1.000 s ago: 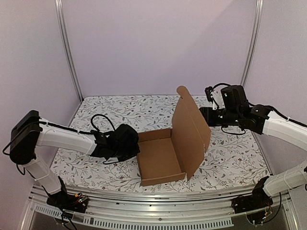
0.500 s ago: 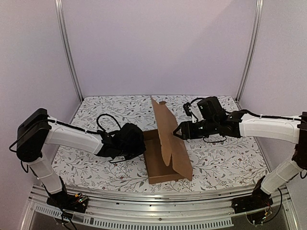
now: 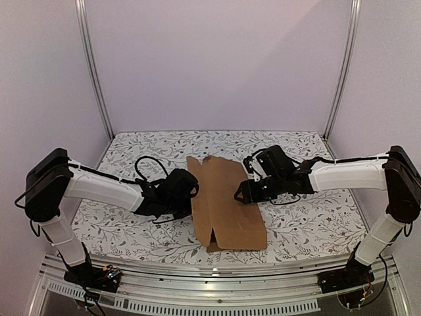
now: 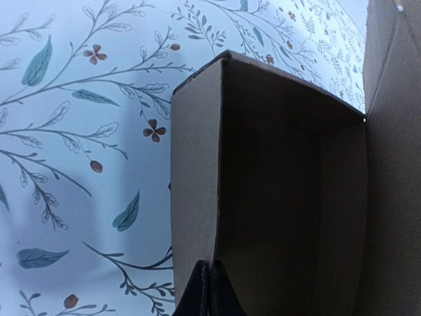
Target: Fold the paper box
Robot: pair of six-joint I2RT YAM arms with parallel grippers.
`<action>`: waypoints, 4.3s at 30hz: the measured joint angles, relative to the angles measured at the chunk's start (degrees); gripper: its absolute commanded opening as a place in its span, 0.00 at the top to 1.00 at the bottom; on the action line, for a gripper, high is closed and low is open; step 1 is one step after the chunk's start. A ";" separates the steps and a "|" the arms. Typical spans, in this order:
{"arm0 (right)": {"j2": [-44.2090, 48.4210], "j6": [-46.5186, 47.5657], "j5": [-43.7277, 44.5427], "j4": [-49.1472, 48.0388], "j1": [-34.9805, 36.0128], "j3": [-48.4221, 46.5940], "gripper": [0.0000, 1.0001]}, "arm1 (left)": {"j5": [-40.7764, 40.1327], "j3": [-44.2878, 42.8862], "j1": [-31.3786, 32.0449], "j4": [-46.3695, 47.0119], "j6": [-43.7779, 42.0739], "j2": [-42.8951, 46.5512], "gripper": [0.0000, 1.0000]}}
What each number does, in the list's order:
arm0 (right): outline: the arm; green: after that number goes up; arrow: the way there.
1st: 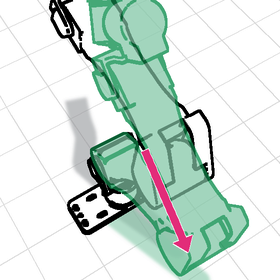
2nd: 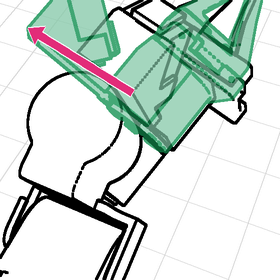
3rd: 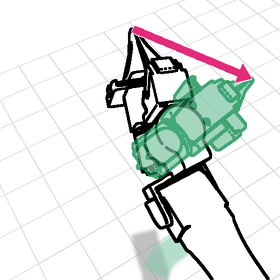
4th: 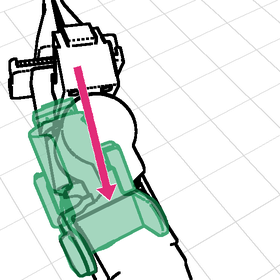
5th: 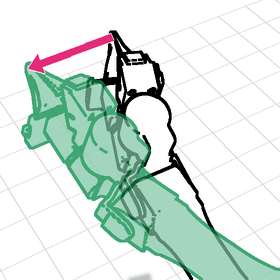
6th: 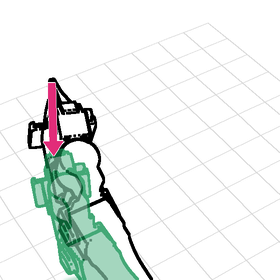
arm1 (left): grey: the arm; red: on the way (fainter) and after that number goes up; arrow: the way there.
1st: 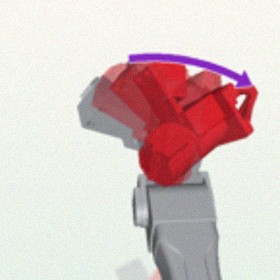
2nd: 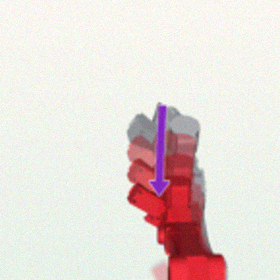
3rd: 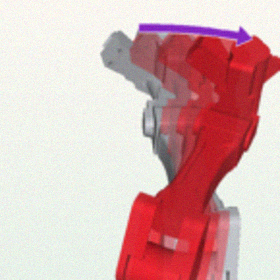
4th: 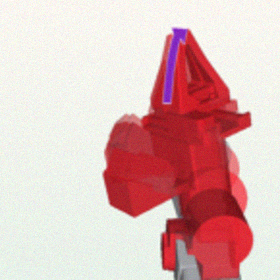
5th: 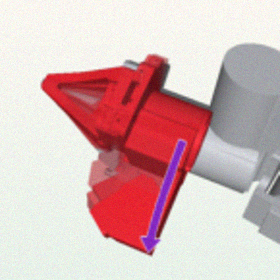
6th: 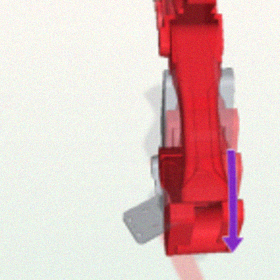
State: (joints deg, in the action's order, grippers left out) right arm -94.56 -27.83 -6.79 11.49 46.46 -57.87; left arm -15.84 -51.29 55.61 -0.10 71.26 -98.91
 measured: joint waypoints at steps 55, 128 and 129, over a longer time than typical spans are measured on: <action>17.88 4.48 11.45 32.11 8.15 6.80 0.58 | -2.80 -28.57 -11.61 -19.67 -47.12 8.22 0.53; 24.92 -3.19 -15.47 16.17 11.98 24.83 0.76 | 41.38 -24.09 -29.77 -14.40 -48.46 -20.72 0.88; 24.90 -3.26 -16.11 15.52 12.17 24.83 0.76 | 41.35 -23.63 -29.77 -14.21 -48.35 -20.48 0.88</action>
State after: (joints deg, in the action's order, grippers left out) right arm -69.67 -31.09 -22.90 27.00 58.63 -33.04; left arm 25.52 -74.91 25.85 -14.31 22.92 -119.39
